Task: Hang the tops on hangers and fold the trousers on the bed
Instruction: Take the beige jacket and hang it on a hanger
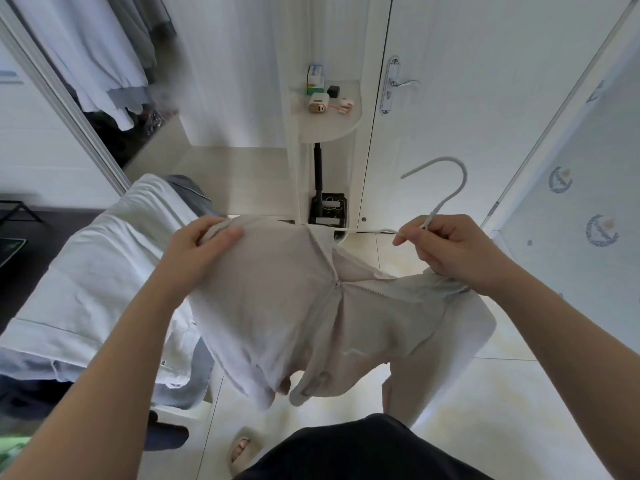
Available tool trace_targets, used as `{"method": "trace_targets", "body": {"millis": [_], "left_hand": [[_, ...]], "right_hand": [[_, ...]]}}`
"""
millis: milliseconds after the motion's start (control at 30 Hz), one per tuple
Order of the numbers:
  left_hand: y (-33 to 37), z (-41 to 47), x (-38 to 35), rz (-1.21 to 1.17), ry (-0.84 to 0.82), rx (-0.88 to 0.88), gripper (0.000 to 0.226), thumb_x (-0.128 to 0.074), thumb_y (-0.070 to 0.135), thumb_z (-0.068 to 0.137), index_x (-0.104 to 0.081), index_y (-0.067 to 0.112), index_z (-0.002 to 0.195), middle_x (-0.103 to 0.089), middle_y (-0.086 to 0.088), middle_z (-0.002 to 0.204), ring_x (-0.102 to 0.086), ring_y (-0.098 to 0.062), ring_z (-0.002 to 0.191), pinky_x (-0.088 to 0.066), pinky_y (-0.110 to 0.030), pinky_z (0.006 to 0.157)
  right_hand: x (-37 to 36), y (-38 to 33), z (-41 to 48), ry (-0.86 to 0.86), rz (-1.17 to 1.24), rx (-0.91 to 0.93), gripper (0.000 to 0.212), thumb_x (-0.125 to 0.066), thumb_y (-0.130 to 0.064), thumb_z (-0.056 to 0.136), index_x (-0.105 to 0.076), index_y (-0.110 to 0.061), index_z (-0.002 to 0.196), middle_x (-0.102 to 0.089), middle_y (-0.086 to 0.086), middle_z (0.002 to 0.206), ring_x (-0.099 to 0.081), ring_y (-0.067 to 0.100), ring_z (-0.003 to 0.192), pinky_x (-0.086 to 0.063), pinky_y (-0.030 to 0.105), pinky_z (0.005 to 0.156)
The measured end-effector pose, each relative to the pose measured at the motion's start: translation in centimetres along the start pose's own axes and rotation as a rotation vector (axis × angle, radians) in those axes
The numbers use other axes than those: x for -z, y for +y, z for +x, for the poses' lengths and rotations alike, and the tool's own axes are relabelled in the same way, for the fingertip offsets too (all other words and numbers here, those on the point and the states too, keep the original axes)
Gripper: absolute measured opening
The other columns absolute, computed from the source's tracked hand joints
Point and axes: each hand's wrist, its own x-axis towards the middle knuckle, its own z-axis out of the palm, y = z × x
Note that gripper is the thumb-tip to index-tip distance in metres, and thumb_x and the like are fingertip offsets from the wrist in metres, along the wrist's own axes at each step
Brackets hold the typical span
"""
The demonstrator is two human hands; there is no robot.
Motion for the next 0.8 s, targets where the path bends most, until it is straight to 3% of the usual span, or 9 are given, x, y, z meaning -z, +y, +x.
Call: {"method": "trace_targets", "body": {"millis": [100,133,267,333,400,500,567,667,800], "left_hand": [[-0.7,-0.2,0.4,-0.107,-0.170,0.211,0.077,-0.064,0.078,0.068,-0.074,0.007,0.096,-0.067,-0.003,0.091,-0.058,-0.016,0.087,-0.043,-0.036,0.083],[-0.7,-0.4,0.2,-0.120,-0.201,0.233,0.080,-0.065,0.078,0.067,-0.074,0.005,0.095,-0.068,-0.006,0.093,-0.059,-0.018,0.088,-0.044,-0.038,0.085],[-0.4,-1.2,-0.5,-0.213,-0.233,0.233,0.061,-0.068,0.072,0.069,-0.080,0.020,0.099,-0.076,-0.011,0.109,-0.070,-0.020,0.099,-0.049,-0.047,0.102],[-0.2,-1.2,-0.5,-0.226,-0.255,0.206,0.057,-0.063,0.070,0.074,-0.079,0.023,0.103,-0.076,-0.009,0.111,-0.071,-0.020,0.104,-0.048,-0.047,0.102],[0.0,-1.2,-0.6,-0.229,-0.297,0.166,0.054,-0.059,0.067,0.080,-0.078,0.022,0.104,-0.076,-0.005,0.109,-0.071,-0.017,0.102,-0.052,-0.041,0.097],[0.8,-1.4,-1.1,-0.183,-0.314,0.049,0.034,-0.060,0.050,0.092,-0.077,0.021,0.087,-0.070,0.009,0.082,-0.064,-0.004,0.076,-0.049,-0.022,0.071],[1.3,-1.4,-1.4,-0.137,-0.338,-0.013,0.024,-0.063,0.038,0.094,-0.077,0.021,0.086,-0.069,0.005,0.078,-0.061,-0.003,0.073,-0.047,-0.015,0.067],[2.3,-1.5,-1.5,-0.110,-0.361,-0.027,0.017,-0.066,0.032,0.096,-0.080,0.022,0.093,-0.075,-0.011,0.094,-0.068,-0.012,0.088,-0.053,-0.025,0.081],[3.7,-1.9,-3.1,-0.068,-0.271,-0.076,0.016,-0.068,0.022,0.096,-0.080,0.025,0.086,-0.073,-0.014,0.090,-0.065,-0.015,0.085,-0.051,-0.035,0.082]], "right_hand": [[-0.2,-0.2,-0.2,0.020,0.034,0.005,0.025,-0.059,-0.036,0.096,-0.077,-0.021,0.085,-0.032,-0.002,0.055,-0.027,0.010,0.046,-0.026,0.017,0.043],[-0.3,-0.3,-0.2,0.017,0.032,0.011,0.025,-0.060,-0.036,0.096,-0.077,-0.021,0.086,-0.032,-0.003,0.054,-0.027,0.010,0.046,-0.026,0.017,0.043],[-0.5,-0.8,-0.2,0.002,0.012,0.039,0.027,-0.057,-0.021,0.102,-0.076,-0.019,0.084,-0.039,-0.008,0.054,-0.029,0.008,0.046,-0.027,0.015,0.044],[-0.7,-1.0,-0.2,-0.011,0.005,0.052,0.028,-0.055,-0.015,0.103,-0.076,-0.016,0.084,-0.043,-0.011,0.054,-0.029,0.007,0.045,-0.028,0.014,0.044],[-0.9,-1.1,-0.1,-0.033,-0.007,0.070,0.026,-0.054,-0.015,0.103,-0.075,-0.012,0.087,-0.044,-0.015,0.053,-0.029,0.005,0.045,-0.028,0.012,0.045],[-1.4,-1.2,0.1,-0.070,-0.052,0.086,0.025,-0.057,-0.022,0.102,-0.076,-0.018,0.087,-0.039,-0.014,0.053,-0.029,0.005,0.047,-0.029,0.011,0.048],[-1.7,-1.2,0.3,-0.089,-0.092,0.088,0.024,-0.058,-0.026,0.101,-0.077,-0.023,0.087,-0.036,-0.012,0.054,-0.030,0.006,0.048,-0.030,0.012,0.049],[-1.8,-1.2,0.4,-0.108,-0.115,0.088,0.022,-0.060,-0.025,0.101,-0.077,-0.025,0.087,-0.037,-0.010,0.056,-0.033,0.007,0.051,-0.032,0.013,0.051],[-2.0,-1.5,0.2,-0.131,-0.176,0.115,0.020,-0.061,-0.023,0.100,-0.077,-0.018,0.089,-0.050,-0.021,0.056,-0.038,0.002,0.051,-0.034,0.008,0.054]]}}
